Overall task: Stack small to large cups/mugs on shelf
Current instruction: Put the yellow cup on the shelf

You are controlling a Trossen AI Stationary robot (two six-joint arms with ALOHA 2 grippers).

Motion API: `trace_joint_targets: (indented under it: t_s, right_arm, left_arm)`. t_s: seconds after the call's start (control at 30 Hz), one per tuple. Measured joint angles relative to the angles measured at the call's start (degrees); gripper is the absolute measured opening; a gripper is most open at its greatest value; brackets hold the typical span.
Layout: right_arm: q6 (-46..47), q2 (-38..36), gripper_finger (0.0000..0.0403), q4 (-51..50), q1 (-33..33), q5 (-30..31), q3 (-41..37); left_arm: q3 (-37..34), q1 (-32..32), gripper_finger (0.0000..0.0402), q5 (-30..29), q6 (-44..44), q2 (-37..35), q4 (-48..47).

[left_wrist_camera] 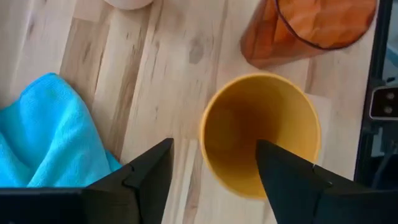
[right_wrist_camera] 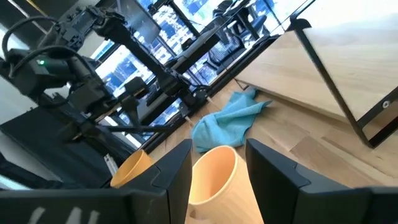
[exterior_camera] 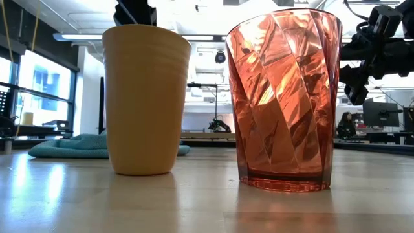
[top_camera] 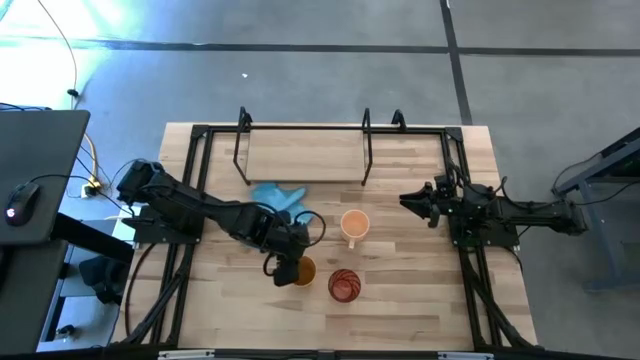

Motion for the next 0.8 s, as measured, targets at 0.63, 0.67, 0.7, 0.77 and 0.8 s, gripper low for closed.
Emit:
trace_joint_targets:
  t_s: [0.63, 0.67, 0.7, 0.77, 0.8]
  right_arm:
    - [0.37, 0.39, 0.0140, -0.38, 0.00, -1.99, 0.00]
    - [0.59, 0.59, 0.0140, -0.37, 0.00, -2.00, -0.02]
    - [1.03, 0.61, 0.0140, -0.45, 0.00, -2.33, 0.00]
    - [1.52, 0.85, 0.0140, -0.52, 0.00, -2.84, 0.00]
    - [1.61, 1.00, 0.0140, -0.52, 0.00, -3.03, -0.01]
  left_arm:
    - [0.01, 0.95, 0.0189, -0.63, -1.94, 4.49, 3.63]
    - [-0.02, 1.23, 0.0188, -0.62, -1.93, 4.49, 3.01]
    - [-0.02, 1.27, 0.0187, -0.60, -1.84, 4.54, 3.44]
    - [0.04, 1.63, 0.0185, -0.67, -1.88, 4.92, 3.81]
    - [-0.01, 1.79, 0.0183, -0.63, -1.82, 5.01, 3.35]
